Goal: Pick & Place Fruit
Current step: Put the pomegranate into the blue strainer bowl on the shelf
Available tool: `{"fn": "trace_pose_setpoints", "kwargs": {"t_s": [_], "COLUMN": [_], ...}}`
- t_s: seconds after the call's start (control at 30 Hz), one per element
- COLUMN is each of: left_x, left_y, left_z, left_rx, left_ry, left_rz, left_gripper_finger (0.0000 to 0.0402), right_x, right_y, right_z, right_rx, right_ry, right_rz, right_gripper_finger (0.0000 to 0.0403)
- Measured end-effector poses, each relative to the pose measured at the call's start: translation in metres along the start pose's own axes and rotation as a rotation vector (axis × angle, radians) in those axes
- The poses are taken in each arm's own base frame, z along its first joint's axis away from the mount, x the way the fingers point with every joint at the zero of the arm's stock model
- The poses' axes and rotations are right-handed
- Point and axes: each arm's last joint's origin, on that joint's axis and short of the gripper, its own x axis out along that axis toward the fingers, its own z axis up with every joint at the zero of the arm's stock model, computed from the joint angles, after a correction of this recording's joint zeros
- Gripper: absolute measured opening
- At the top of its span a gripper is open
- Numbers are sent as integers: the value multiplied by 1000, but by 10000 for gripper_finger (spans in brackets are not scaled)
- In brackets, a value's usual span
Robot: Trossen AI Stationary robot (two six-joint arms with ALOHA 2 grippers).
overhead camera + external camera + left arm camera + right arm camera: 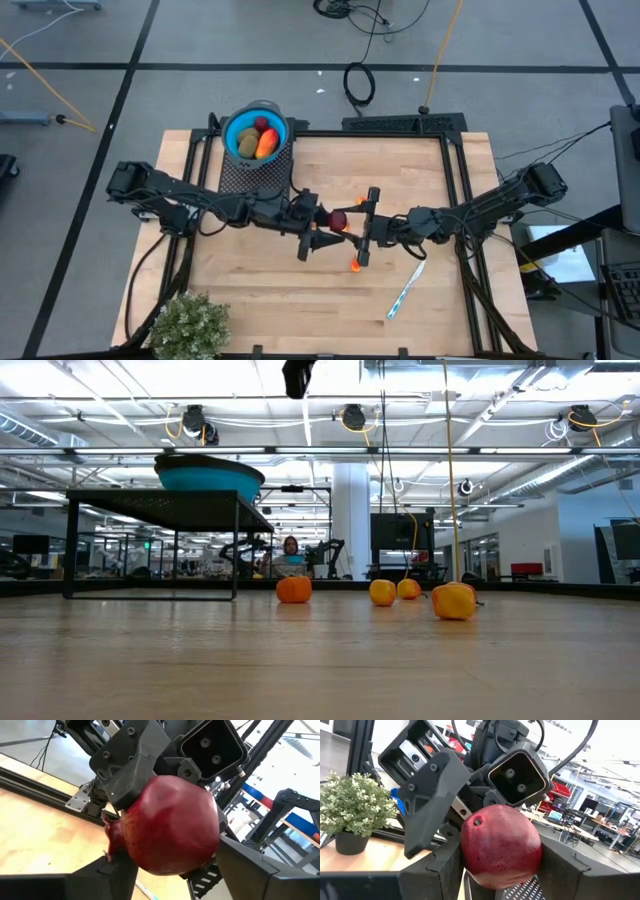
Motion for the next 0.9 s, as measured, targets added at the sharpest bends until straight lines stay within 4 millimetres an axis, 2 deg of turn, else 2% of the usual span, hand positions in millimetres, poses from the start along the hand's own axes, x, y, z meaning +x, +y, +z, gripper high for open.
{"fn": "trace_pose_setpoints", "kwargs": {"t_s": [0.23,0.4,0.9], "left_x": [-1,-2,-2], "left_y": [9,17,18], "left_z": [2,7,15], "left_rx": [5,-11,-80], "left_ry": [19,19,-38], "left_rz": [44,53,13], "left_gripper_finger": [324,354,356], "right_x": [0,0,1], "right_y": [2,2,-1], "right_z": [-2,-3,-5], "right_rx": [-2,27,33], "right_ry": [12,19,24], "right_rz": [11,10,10], "right_gripper_finger": [201,201,201]}}
